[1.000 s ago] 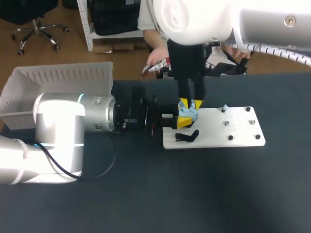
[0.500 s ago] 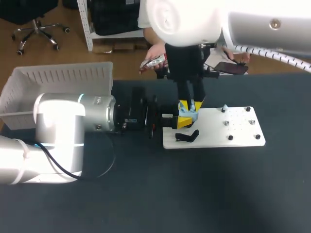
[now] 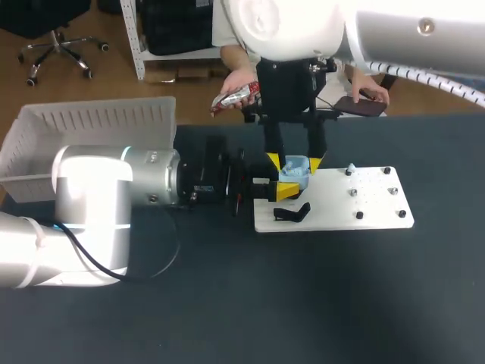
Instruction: Pick up each earbud case from the left stands, insert the matching earbuds, close the lid, and place the case in the box.
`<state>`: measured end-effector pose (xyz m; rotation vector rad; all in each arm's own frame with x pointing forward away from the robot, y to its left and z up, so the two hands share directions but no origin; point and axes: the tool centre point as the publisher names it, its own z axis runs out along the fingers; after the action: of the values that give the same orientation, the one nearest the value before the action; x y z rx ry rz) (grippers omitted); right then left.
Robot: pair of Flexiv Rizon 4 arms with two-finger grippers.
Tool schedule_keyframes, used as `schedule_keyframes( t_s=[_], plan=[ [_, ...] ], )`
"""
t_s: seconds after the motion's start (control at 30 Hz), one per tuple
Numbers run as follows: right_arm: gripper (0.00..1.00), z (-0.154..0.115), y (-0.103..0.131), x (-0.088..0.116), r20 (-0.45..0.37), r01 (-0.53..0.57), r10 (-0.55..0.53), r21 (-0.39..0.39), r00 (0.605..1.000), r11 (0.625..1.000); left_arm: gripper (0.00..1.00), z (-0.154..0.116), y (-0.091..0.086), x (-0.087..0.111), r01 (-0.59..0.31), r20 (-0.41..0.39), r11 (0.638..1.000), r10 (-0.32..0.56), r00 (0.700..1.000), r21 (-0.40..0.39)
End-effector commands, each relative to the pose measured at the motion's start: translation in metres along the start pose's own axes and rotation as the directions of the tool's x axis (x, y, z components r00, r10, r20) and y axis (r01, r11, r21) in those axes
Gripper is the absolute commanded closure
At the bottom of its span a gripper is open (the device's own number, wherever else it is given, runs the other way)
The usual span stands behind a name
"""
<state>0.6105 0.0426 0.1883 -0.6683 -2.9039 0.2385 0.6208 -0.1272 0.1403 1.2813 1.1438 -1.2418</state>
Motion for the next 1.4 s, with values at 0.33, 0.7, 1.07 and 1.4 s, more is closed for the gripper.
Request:
schedule_keyframes(
  t_s=[0.33,0.7,1.07,1.4],
  plan=[
    [0.2,-0.017,-0.06,-0.016,0.062,0.161,-0.152,-0.178,0.986,0.971,1.0,0.001,-0.001,0.0,-0.002,0.001,1.0,0.002,1.0,-0.005],
    [0.37,-0.018,-0.076,-0.073,0.152,0.329,-0.304,-0.185,0.941,0.926,1.0,0.001,-0.001,0.0,-0.002,0.001,1.0,0.002,1.0,-0.005],
    [0.41,0.021,-0.08,-0.127,0.189,0.48,-0.457,-0.103,0.869,0.871,1.0,0.001,-0.001,0.0,-0.002,0.001,1.0,0.002,1.0,-0.005],
    [0.28,0.06,-0.083,-0.166,0.222,0.57,-0.538,-0.119,0.814,0.813,1.0,0.001,-0.001,0.0,-0.002,0.001,1.0,0.002,1.0,-0.005]
  ],
)
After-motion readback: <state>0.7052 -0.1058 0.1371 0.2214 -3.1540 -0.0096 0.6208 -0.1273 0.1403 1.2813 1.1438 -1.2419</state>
